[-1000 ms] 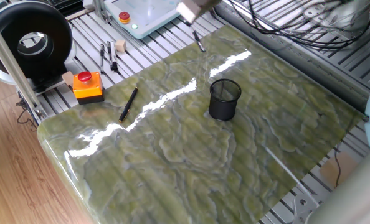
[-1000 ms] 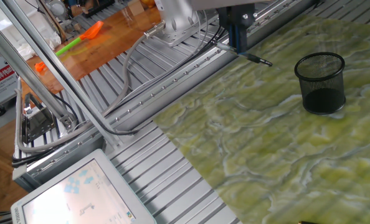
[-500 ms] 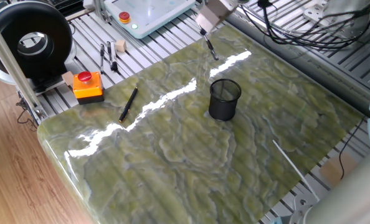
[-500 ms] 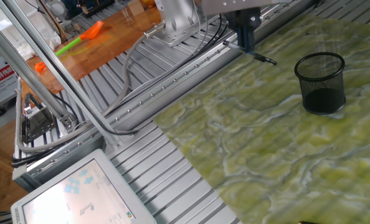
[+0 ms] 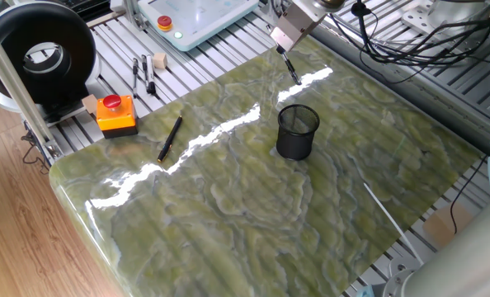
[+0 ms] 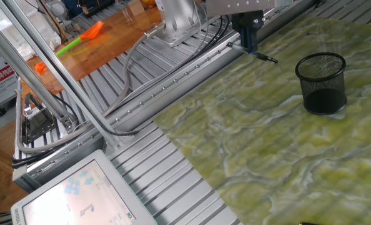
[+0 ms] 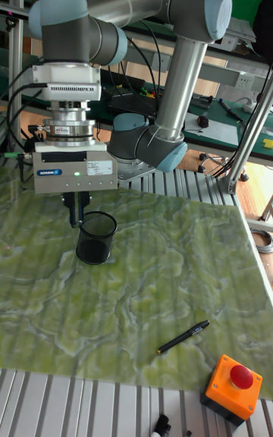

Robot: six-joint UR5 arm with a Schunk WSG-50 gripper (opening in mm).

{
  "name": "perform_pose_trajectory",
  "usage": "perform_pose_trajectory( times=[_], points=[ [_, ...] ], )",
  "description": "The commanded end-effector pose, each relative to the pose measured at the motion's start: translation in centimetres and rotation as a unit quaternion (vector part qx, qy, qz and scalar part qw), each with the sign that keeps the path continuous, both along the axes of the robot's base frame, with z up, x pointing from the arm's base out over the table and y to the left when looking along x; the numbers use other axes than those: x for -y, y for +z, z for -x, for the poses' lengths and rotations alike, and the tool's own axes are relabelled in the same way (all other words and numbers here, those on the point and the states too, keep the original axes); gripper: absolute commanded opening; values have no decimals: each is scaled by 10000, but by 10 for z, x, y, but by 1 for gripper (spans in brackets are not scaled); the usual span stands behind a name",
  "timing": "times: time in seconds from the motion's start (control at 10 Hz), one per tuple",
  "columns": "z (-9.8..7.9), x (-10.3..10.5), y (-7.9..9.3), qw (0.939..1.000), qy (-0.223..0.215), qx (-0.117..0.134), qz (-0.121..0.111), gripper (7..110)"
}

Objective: Put the pen into the pen holder

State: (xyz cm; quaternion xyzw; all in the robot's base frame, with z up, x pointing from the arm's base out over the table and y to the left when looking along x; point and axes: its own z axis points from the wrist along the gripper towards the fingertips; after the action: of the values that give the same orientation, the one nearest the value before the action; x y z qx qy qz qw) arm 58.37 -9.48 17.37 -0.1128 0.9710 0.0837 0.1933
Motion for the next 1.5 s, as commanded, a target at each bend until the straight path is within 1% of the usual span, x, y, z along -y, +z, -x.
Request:
perform_pose_trajectory(
  times=[0.0, 0.1, 0.2, 0.3, 0.4, 0.5, 0.6, 0.7, 0.8, 0.9, 1.0, 1.1, 1.2, 1.3, 1.4],
  points=[
    [5, -21, 6, 9980, -195, -135, -580, 7],
    [6, -25, 6, 9963, -379, -220, -737, 7],
    [5, -27, 7, 9950, -500, -240, -829, 7],
    [6, -8, 1, 9968, -596, -256, -458, 7],
    [6, 6, -2, 9979, -584, -226, -144, 7],
    [1, 18, -2, 9966, -810, -142, 22, 7],
    [-4, 47, -3, 9922, -1135, -43, 523, 7],
    [-1, 45, -4, 9889, -1433, -137, 369, 7],
    [0, 48, -5, 9862, -1607, -172, 354, 7],
    [0, 51, -5, 9808, -1916, -201, 306, 7],
    [5, 50, -7, 9735, -2252, -358, 154, 7],
    [6, 44, -7, 9686, -2447, -430, -32, 7],
    [2, 40, -5, 9670, -2515, -378, -162, 7],
    [-4, 40, -3, 9650, -2600, -264, -237, 7],
    [-7, 38, -1, 9623, -2688, -224, -344, 7]
  ],
)
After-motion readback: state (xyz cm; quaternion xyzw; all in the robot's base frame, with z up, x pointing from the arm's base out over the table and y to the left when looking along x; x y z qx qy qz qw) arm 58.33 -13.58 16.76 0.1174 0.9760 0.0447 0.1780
